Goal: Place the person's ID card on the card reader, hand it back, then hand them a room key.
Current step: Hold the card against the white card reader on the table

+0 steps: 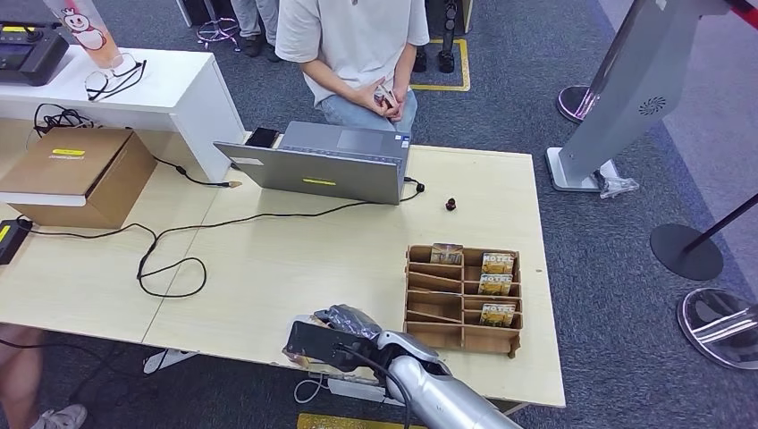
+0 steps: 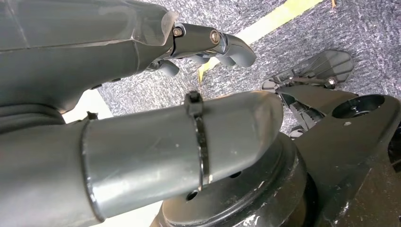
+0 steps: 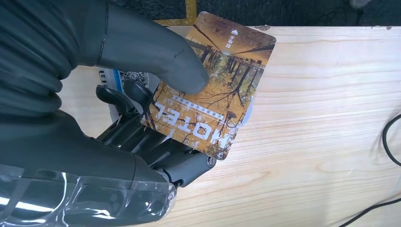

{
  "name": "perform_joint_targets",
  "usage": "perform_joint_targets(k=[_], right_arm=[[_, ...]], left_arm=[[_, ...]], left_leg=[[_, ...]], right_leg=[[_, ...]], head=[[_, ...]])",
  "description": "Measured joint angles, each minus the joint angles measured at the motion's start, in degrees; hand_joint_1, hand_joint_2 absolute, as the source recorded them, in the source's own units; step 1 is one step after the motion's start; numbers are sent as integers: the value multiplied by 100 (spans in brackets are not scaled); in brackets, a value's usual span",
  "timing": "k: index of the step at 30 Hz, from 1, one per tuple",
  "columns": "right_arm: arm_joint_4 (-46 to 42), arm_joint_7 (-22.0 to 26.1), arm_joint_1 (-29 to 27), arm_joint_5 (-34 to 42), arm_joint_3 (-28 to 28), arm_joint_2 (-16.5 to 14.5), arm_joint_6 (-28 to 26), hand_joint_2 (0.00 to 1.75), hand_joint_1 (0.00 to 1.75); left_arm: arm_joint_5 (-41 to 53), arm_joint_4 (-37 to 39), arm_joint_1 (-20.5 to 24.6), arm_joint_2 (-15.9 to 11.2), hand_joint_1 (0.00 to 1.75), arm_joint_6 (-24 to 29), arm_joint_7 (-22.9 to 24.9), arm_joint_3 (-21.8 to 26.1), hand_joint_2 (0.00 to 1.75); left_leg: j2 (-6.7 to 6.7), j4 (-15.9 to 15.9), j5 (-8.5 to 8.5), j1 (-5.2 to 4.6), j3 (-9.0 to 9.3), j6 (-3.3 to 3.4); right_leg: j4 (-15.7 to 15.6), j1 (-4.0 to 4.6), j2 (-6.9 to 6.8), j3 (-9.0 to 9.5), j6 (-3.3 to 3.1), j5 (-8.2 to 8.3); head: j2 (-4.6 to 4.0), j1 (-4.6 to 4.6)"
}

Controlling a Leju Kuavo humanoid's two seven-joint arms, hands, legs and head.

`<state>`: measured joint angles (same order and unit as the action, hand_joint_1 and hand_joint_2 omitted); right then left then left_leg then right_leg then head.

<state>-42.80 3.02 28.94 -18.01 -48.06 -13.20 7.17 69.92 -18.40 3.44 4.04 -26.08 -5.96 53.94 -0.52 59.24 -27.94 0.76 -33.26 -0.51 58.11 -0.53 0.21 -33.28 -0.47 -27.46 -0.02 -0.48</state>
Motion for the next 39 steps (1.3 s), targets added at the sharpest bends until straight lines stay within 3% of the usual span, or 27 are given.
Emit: perform_joint_targets(k=[24, 39], right_arm=[[319, -162, 134, -86, 182, -38, -258, 175, 175], [540, -275, 245, -511, 380, -75, -362, 175, 175]], left_arm=[[-141, -137, -32, 38, 0, -70, 194, -169, 0], [-336, -193, -30, 48, 0, -68, 290, -403, 0]], left_leg=[[0, 0, 0, 0, 1, 0], [0, 1, 0, -1, 4, 0]], right_leg=[[0, 0, 0, 0, 0, 0], [0, 0, 0, 3, 0, 1]], head=[[0, 0], [0, -1]])
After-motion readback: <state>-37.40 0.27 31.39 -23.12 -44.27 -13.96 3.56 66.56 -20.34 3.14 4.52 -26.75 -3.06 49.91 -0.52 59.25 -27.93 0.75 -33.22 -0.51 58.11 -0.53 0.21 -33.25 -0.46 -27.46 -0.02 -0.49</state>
